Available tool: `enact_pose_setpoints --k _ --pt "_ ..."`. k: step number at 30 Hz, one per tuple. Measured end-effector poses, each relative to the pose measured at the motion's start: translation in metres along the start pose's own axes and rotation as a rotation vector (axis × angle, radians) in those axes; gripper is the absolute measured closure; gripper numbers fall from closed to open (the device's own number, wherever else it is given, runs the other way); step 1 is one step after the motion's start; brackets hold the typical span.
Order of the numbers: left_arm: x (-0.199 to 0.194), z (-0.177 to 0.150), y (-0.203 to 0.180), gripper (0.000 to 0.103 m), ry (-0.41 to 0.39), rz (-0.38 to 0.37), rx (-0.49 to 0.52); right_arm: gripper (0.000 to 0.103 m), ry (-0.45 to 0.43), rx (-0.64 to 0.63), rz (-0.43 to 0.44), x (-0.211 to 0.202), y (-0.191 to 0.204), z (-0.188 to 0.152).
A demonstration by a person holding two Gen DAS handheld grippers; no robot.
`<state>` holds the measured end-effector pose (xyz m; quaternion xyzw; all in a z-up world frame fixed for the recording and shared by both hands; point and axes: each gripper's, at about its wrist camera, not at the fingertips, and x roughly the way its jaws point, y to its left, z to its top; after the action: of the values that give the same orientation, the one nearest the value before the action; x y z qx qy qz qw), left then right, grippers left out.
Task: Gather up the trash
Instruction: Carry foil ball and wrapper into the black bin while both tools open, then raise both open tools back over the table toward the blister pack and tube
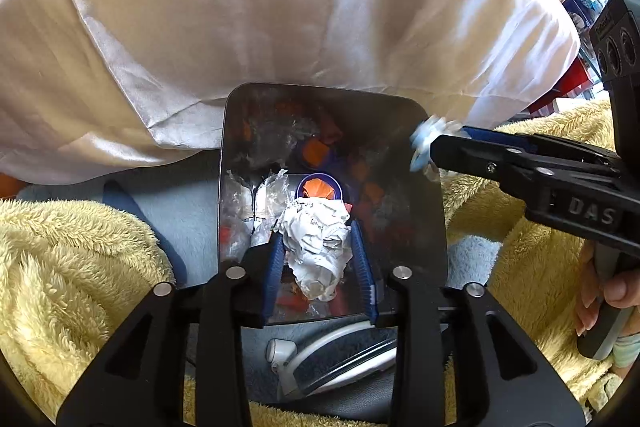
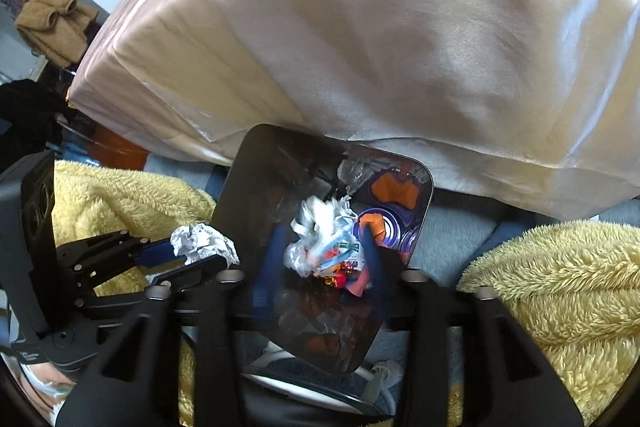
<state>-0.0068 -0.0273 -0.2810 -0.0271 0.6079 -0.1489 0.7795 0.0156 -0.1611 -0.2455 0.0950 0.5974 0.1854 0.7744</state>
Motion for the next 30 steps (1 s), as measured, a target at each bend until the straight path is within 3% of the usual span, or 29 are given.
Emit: enact_pose_setpoints --k 5,8,12,16,21,26,30 --pt "0.000 0.000 0.002 0.054 0.001 0.006 -0.007 0.054 -0.010 0.030 0.001 -0.001 -0.007 0.000" --pt "-0.001 -0.001 0.001 0.044 -0.003 0.014 -0.003 0.047 -0.020 0.055 0.009 -0.004 -0.012 0.001" --pt "-0.004 0.002 0.002 0.022 -0.011 0.042 0.002 0.042 -0.022 0.092 0.030 -0.006 -0.018 0.003" --pt "-0.009 0.008 0.003 0.011 -0.015 0.045 -0.005 0.032 -0.019 0.130 0.051 -0.011 -0.022 0.009" --pt "-0.029 0.024 0.007 0.010 -0.046 0.050 0.008 0.030 -0.069 0.109 0.053 -0.037 -0.017 0.024" --pt "-0.062 0.053 0.013 0.010 -0.133 0.057 0.011 0.022 -0.159 0.074 0.032 -0.074 -0.016 0.056" --pt "-0.085 0.084 0.021 0.010 -0.195 0.069 -0.014 0.022 -0.214 0.031 -0.005 -0.095 -0.014 0.086"
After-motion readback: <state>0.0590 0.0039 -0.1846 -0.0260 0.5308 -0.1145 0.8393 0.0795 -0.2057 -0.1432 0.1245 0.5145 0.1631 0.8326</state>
